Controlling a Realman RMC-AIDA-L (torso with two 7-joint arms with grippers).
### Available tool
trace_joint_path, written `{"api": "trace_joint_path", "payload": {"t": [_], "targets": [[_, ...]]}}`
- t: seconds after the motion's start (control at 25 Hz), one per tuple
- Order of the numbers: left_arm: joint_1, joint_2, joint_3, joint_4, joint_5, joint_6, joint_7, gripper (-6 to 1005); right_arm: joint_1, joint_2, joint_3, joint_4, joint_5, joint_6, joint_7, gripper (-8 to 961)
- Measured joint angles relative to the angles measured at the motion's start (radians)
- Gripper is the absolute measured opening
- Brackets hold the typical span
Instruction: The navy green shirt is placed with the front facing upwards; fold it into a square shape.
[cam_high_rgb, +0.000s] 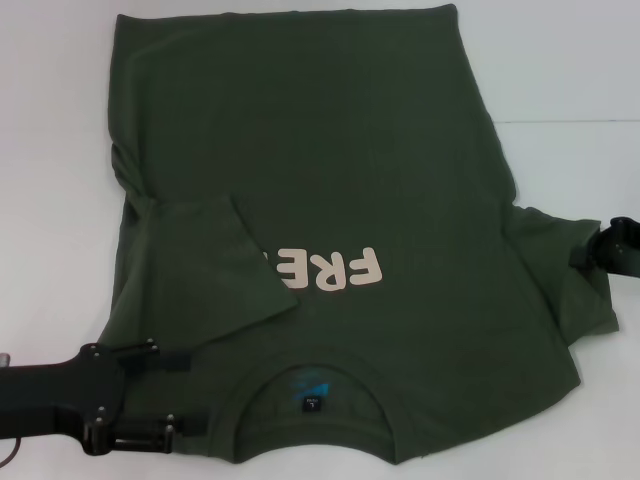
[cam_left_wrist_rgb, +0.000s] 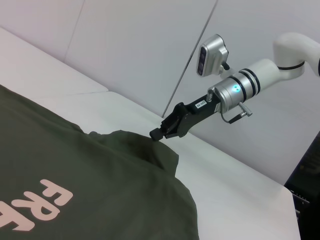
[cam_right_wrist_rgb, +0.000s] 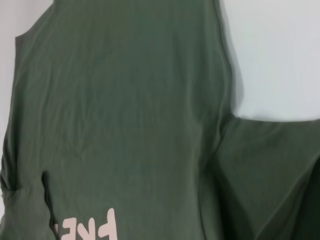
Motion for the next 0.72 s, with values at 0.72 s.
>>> {"api": "trace_joint_path", "payload": {"t": [0.72], "targets": [[-0.016, 0.001, -0.002, -0.002, 0.0, 0.0, -0.026, 920, -0.023, -0.018, -0.002, -0.006, 0.003, -0.05, -0.03, 37]]}}
